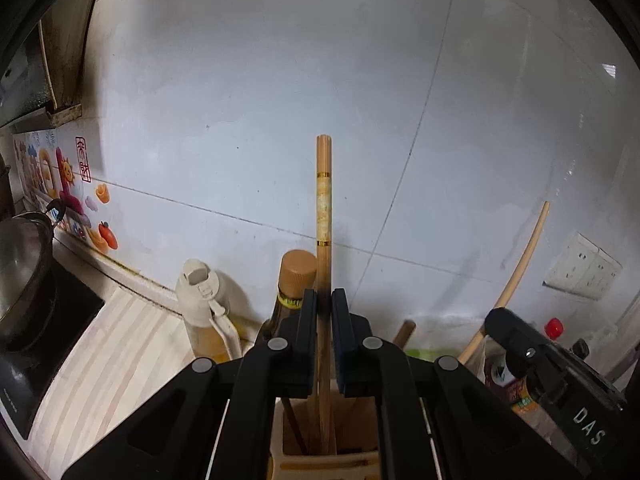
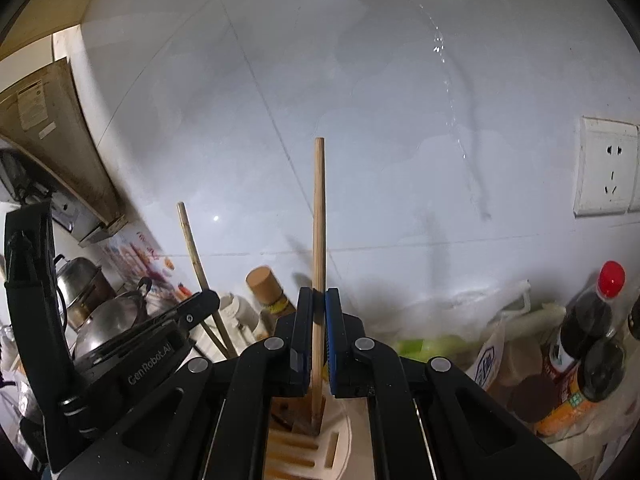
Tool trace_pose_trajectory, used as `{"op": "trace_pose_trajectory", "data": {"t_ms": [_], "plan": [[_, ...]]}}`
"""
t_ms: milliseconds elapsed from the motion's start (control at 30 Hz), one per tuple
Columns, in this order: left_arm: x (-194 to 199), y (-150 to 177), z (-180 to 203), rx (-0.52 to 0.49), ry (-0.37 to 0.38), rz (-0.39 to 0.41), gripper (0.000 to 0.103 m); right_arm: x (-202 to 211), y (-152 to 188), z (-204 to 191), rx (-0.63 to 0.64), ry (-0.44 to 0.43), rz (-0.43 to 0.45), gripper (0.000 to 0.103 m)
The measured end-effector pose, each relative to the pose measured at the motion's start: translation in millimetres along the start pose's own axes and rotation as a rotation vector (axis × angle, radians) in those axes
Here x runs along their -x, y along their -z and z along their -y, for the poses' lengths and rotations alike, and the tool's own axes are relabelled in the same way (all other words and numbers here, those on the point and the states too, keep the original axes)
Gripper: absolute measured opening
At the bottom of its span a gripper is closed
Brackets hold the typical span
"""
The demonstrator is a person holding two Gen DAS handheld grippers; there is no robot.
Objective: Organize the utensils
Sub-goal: 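Lower both chopsticks into the holder and open both grippers, then move both open grippers back down to the remaining chopsticks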
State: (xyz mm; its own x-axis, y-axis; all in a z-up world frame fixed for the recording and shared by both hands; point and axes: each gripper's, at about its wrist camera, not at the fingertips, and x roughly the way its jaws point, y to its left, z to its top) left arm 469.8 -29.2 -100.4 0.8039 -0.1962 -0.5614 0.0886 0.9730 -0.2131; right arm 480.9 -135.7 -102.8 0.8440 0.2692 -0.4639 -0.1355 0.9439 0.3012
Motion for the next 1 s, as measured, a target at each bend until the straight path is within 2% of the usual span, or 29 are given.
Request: {"op": "trace_pose_trajectory", "data": {"t_ms": [133, 300, 333, 367, 400, 433, 467, 500, 567, 633, 700, 767, 867, 1000], "plan": [[6.3, 0.6, 1.3, 0.0, 0.031, -0.031, 0.005, 1.0, 3.2, -0.6, 0.006, -0.01, -0.037, 0.006], [16.3, -1.5, 0.1, 0.009, 0.056, -0.098, 0.011, -10.8, 0.4, 1.4, -0.016, -0.063, -0.166, 0.007], [18.8, -2.1, -1.3, 0.019, 0.057, -0.11, 0.017, -12.4, -1.1, 2.7, -0.023, -0.073, -0.188, 0.008], [23.6, -3.6, -3.9, 0.034, 0.054, -0.116, 0.024, -14.1, -3.0, 4.5, -0.038, -0.094, -0.214, 0.014], [28.1, -3.6, -4.6, 0.04, 0.047, -0.115, 0.047, -14.3, -4.4, 6.5, -0.057, -0.114, -0.232, 0.031], [34.3, -5.1, -6.4, 0.048, 0.032, -0.109, 0.078, -11.7, -6.3, 7.9, -0.07, -0.121, -0.235, 0.039], [40.7, -6.2, -8.2, 0.056, 0.015, -0.099, 0.089, -6.1, -8.3, 9.5, -0.083, -0.135, -0.226, 0.05], [48.3, -7.1, -10.9, 0.067, -0.007, -0.085, 0.094, -0.8, -11.0, 10.6, -0.095, -0.144, -0.214, 0.056], [59.8, -8.1, -15.7, 0.071, -0.044, -0.082, 0.094, 10.2, -14.7, 13.2, -0.112, -0.14, -0.198, 0.06], [69.2, -6.6, -18.6, 0.068, -0.099, -0.096, 0.103, 23.7, -18.1, 16.7, -0.123, -0.125, -0.182, 0.063], [78.1, -1.7, -19.5, 0.048, -0.151, -0.102, 0.103, 36.2, -17.6, 20.3, -0.134, -0.082, -0.183, 0.069], [86.4, 6.8, -18.1, 0.024, -0.202, -0.101, 0.103, 46.9, -15.1, 23.5, -0.143, -0.021, -0.189, 0.07], [94.0, 24.3, -19.3, 0.015, -0.209, -0.124, 0.103, 65.0, -0.2, 35.7, -0.158, 0.063, -0.219, 0.071], [93.1, 59.1, -17.4, 0.006, -0.197, -0.201, 0.103, 84.5, 34.7, 61.6, -0.199, 0.156, -0.298, 0.071]]}}
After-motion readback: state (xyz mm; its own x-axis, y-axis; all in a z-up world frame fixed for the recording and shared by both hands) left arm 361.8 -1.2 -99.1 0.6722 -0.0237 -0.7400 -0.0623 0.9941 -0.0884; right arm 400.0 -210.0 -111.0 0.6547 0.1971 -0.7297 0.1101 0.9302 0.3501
